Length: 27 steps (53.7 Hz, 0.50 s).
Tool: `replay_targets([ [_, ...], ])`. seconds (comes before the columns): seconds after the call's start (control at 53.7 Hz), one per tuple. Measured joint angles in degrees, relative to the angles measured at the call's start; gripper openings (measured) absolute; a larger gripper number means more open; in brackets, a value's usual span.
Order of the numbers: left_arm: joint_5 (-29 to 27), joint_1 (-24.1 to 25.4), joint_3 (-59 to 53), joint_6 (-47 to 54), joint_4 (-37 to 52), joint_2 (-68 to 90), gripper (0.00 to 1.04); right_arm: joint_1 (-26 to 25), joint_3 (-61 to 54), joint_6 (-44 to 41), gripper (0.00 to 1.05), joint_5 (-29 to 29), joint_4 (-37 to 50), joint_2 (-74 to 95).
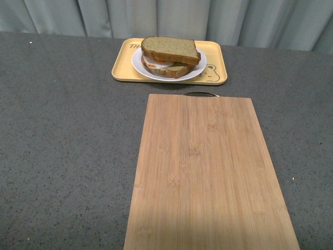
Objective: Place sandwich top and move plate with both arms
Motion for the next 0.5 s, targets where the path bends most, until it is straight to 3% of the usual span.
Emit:
replay_targets([
  [0.503, 0.0, 0.0, 0.0, 0.0, 0.0, 0.0, 0.98, 0.0, 0.0, 0.0, 0.95, 0.0, 0.0, 0.0],
])
